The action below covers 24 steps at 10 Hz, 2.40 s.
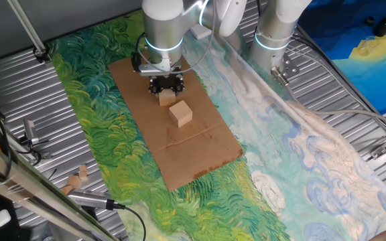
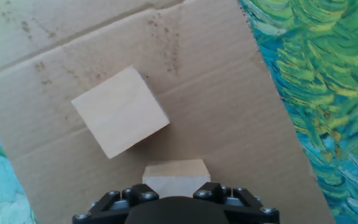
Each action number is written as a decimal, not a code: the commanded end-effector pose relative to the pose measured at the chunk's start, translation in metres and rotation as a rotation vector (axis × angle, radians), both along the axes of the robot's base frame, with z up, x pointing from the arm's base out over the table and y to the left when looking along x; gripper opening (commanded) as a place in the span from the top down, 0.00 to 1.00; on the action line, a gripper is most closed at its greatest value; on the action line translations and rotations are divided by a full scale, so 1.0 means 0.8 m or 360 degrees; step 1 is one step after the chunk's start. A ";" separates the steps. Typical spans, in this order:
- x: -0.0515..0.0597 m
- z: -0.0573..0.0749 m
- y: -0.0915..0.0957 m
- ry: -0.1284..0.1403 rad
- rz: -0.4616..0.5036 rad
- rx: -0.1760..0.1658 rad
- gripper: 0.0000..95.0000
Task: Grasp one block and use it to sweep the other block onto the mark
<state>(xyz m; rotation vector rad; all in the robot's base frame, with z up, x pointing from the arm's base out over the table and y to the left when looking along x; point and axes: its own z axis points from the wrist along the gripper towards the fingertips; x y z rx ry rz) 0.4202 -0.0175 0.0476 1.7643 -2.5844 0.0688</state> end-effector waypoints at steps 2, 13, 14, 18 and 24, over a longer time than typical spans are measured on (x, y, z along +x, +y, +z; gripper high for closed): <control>-0.001 0.002 0.001 -0.0001 -0.0013 -0.0004 0.00; 0.000 0.001 0.003 -0.0005 0.0040 -0.0010 0.00; 0.000 0.001 0.003 0.0002 0.0046 -0.0010 0.00; 0.000 0.001 0.003 -0.0042 0.0106 0.0006 0.00; 0.000 0.001 0.003 -0.0139 0.0104 0.0003 0.00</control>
